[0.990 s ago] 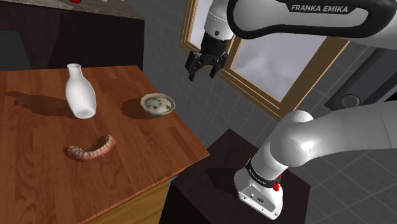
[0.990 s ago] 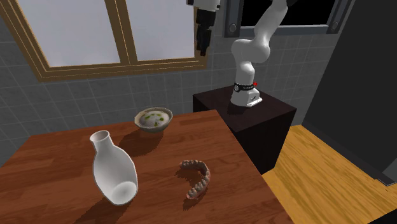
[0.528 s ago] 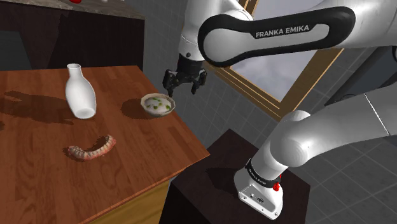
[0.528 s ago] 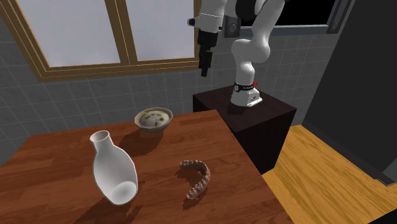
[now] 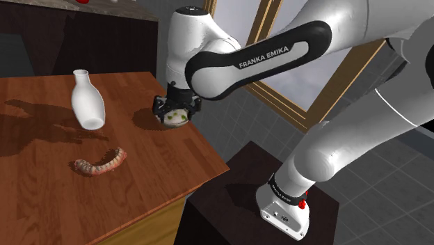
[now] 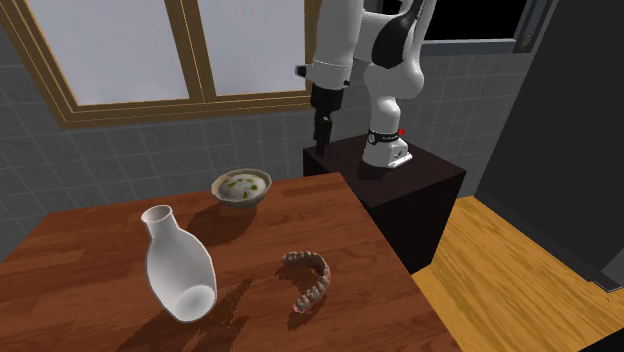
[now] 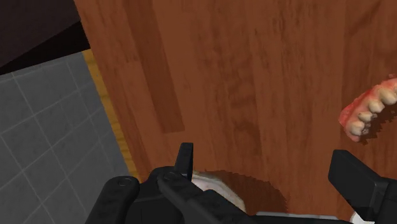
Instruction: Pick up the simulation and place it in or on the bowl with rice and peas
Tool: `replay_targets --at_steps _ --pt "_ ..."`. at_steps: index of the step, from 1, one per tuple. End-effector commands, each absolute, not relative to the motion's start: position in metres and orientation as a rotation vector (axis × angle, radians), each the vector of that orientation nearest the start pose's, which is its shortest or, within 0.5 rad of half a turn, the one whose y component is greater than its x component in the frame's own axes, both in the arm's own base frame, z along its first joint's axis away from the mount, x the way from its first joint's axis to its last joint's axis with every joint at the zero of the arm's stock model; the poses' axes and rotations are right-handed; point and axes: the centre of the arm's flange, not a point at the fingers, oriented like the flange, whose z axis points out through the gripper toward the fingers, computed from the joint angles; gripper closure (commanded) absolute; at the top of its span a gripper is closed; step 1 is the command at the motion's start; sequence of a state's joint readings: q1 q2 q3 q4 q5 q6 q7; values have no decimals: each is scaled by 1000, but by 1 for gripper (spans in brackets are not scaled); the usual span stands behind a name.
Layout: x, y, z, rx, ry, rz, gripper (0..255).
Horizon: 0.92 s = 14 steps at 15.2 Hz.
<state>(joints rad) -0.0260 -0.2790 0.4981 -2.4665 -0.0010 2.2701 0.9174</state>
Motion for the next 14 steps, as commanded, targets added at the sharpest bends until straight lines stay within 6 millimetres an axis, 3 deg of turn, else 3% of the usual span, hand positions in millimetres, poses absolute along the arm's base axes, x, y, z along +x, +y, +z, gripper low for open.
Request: replay_targets --at_steps 1,14 --pt "418 224 371 -3110 761 -195 0" --pt "491 326 255 -3045 956 -181 0"
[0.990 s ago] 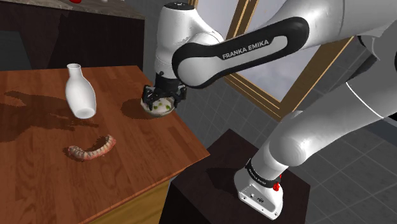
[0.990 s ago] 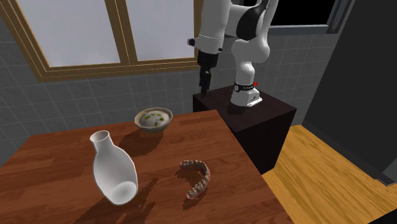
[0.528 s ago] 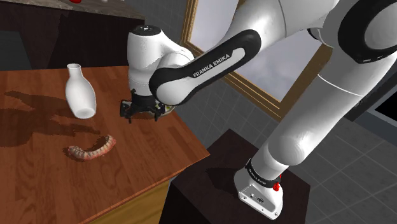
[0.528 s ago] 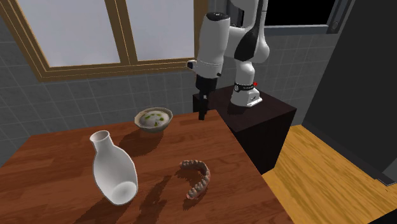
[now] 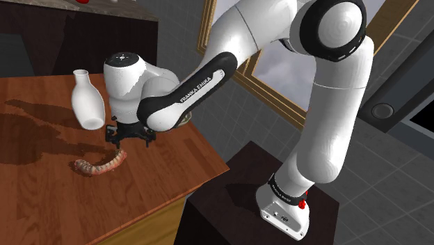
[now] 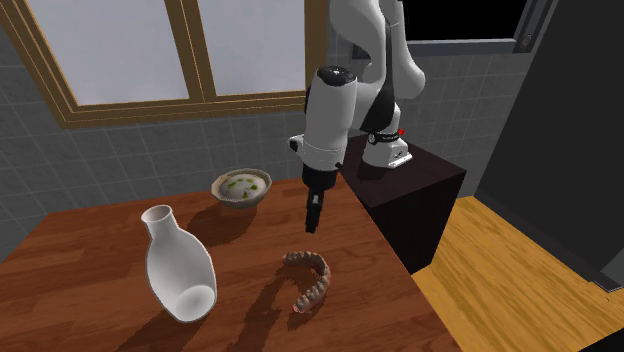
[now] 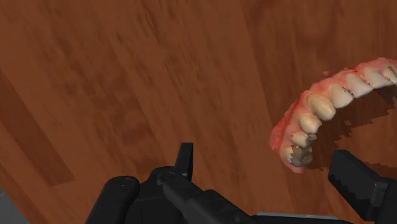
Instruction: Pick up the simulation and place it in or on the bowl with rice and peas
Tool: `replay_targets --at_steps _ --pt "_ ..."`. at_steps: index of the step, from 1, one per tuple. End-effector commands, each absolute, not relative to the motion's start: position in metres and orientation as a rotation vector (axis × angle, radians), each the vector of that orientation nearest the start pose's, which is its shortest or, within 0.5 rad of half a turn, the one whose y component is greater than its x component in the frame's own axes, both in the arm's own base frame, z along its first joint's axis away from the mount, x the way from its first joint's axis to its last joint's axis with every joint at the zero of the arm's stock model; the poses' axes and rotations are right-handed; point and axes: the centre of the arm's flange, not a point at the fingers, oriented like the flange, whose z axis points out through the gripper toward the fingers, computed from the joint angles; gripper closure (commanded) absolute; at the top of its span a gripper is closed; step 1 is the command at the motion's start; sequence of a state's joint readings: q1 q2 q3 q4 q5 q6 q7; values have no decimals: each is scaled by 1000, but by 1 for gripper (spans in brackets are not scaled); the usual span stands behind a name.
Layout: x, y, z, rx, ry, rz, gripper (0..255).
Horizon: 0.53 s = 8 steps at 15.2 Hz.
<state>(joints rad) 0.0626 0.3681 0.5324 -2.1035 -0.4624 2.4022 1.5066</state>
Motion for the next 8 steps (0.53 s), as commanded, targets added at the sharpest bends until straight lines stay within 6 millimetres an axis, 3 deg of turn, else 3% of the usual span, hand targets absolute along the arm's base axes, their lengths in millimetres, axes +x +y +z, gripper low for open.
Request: replay_targets --at_steps 1,5,8 --pt "498 333 246 -3040 971 -180 0" --pt "520 360 214 -3020 1024 -176 0" --pt "522 358 198 -3020 1024 -176 0"
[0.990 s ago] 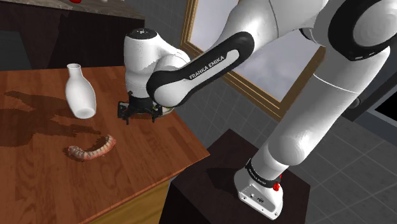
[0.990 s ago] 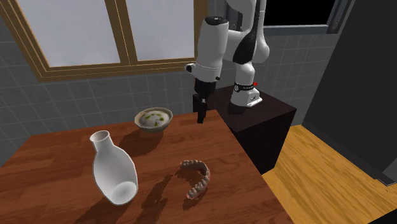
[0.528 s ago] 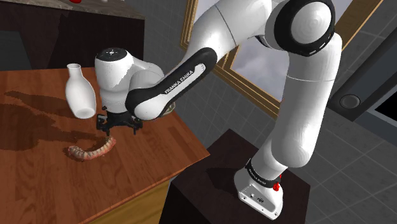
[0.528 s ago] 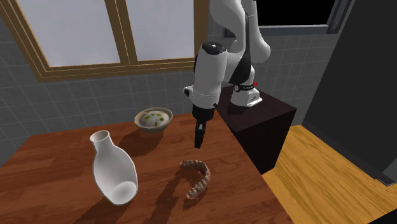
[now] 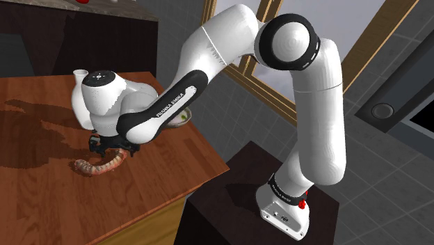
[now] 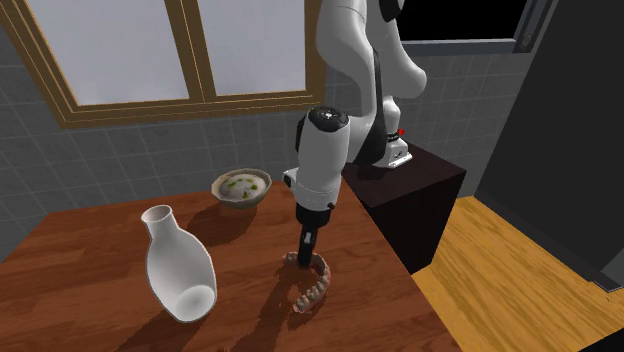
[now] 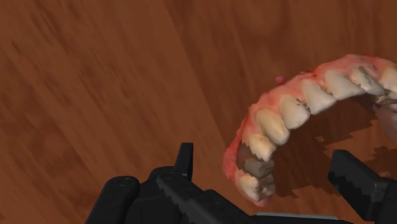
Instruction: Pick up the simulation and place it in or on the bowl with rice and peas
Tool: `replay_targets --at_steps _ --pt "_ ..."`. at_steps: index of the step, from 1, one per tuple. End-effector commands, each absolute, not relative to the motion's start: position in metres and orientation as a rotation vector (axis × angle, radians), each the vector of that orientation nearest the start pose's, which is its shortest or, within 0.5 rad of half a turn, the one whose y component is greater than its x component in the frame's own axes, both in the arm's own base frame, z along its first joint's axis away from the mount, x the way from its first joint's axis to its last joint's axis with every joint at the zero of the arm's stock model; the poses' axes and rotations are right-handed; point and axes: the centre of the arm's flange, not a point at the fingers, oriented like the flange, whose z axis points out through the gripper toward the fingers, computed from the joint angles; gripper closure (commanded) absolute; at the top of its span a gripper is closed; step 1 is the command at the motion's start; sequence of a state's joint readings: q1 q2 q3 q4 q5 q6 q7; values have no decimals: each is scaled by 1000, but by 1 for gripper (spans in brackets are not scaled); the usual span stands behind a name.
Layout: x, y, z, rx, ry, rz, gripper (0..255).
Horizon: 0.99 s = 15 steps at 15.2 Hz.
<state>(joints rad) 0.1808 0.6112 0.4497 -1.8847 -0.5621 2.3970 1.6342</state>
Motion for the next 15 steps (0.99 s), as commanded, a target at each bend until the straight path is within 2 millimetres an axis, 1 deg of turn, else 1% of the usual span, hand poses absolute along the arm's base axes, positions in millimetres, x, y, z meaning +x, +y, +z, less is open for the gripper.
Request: replay_targets --at_steps 1,5,12,13,15 --pt "522 358 193 -3020 1024 -176 0" --pt "524 356 174 -3020 1024 -176 0" --pt "524 356 174 -3020 1024 -176 0" --pt "524 356 174 -3020 1024 -176 255" --pt "524 356 174 -3020 1024 -176 255"
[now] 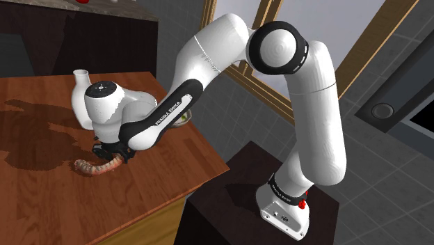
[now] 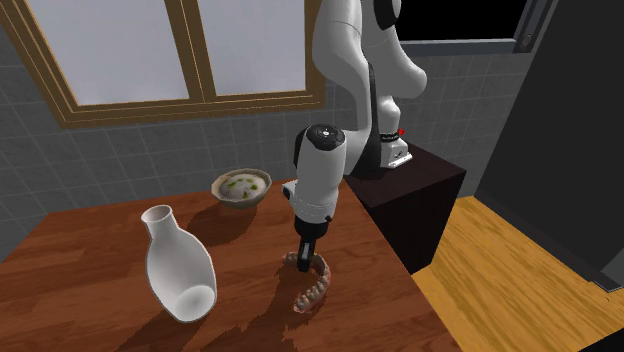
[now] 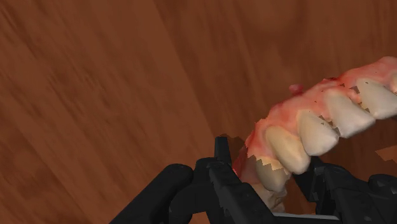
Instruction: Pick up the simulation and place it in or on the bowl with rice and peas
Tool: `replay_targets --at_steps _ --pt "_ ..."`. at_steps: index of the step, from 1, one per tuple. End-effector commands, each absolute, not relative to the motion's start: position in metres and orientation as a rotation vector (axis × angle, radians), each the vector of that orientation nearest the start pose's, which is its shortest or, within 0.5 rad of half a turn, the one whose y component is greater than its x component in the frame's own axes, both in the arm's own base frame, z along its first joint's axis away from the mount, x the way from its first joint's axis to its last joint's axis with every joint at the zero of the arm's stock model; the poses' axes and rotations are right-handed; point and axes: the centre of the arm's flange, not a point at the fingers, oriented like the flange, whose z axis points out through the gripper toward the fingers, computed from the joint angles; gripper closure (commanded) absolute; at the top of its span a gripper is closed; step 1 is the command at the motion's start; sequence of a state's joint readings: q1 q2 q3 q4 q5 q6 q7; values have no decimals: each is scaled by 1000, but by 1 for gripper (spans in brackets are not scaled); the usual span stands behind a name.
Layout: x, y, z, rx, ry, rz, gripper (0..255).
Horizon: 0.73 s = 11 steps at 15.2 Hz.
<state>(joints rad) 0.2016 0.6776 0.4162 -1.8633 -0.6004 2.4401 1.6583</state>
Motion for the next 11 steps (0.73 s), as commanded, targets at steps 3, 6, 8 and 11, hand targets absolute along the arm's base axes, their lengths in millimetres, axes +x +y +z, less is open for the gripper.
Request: replay_targets --at_steps 3,6,8,11 --pt "524 356 174 -3020 1024 -176 255" --pt "524 356 174 -3020 1024 -176 255" --pt "524 356 180 -3020 1024 -176 255" --pt "524 356 195 -3020 1024 -176 255"
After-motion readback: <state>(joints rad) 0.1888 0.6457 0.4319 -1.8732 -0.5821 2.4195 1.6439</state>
